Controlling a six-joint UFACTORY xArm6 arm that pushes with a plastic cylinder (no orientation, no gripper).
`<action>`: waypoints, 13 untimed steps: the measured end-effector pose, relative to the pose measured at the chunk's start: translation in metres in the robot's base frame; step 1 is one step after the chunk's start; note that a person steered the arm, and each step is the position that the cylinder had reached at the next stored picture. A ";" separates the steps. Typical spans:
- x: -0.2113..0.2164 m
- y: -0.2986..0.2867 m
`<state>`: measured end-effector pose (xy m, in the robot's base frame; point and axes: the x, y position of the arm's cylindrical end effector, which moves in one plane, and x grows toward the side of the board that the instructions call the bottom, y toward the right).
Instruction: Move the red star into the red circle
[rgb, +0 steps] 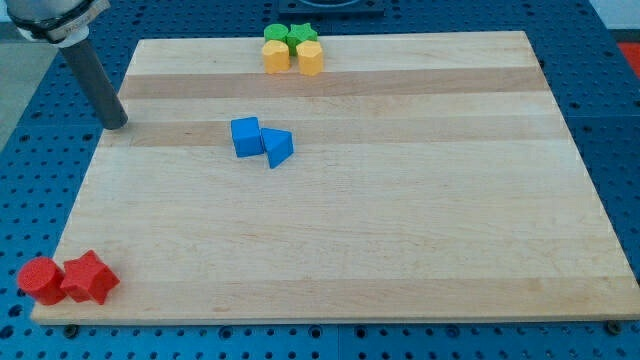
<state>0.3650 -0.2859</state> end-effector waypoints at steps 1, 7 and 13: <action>0.000 0.000; 0.204 -0.006; 0.254 0.104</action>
<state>0.6189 -0.1823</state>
